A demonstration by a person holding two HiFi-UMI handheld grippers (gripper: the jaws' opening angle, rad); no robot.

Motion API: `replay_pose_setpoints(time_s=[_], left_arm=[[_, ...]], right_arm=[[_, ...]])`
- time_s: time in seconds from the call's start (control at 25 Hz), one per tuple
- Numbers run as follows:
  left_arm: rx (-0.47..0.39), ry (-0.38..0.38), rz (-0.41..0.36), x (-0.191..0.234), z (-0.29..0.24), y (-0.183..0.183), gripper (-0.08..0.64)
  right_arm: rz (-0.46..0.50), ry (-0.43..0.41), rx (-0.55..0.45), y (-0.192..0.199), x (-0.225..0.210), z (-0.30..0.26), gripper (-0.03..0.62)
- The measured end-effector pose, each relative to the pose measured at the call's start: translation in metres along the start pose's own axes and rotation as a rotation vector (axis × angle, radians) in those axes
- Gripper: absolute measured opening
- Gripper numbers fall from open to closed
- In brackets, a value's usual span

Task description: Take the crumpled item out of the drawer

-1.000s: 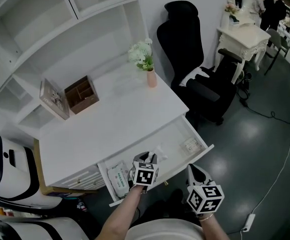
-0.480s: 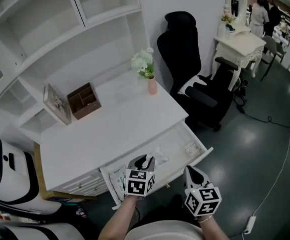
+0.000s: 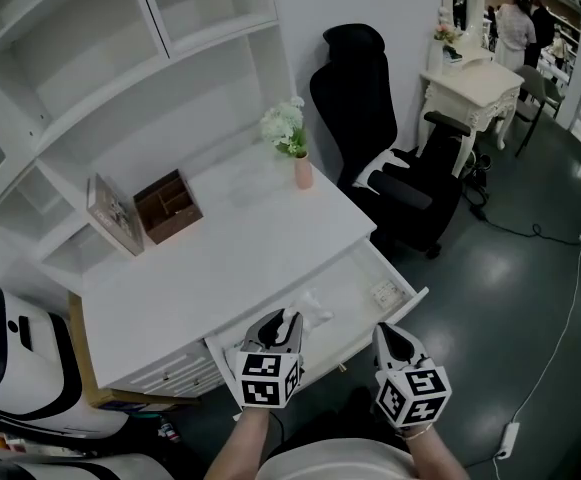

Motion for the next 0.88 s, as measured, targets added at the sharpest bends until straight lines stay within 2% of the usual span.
replay_pose_setpoints(time_s=[0.44, 0.88], left_arm=[[-0.075, -0.044, 0.053, 0.021, 0.028, -0.004, 0.095], [-0.086, -0.058, 0.067, 0.028, 0.035, -0.005, 0.095]], right_arm=[[-0.011, -0.038, -0.026, -0.008, 0.013, -0.002, 0.002], [0.013, -0.043, -0.031, -0.013, 0.015, -0.004, 0.002]])
Point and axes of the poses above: the fingertips, and each gripper's own axes: z backward along the fingers, x to its left, y out of its underside, the point moved 6 cm from there along z, backward along the fingers, and after that the axes turned 14 degrees about -z, right-handed, at the moved point
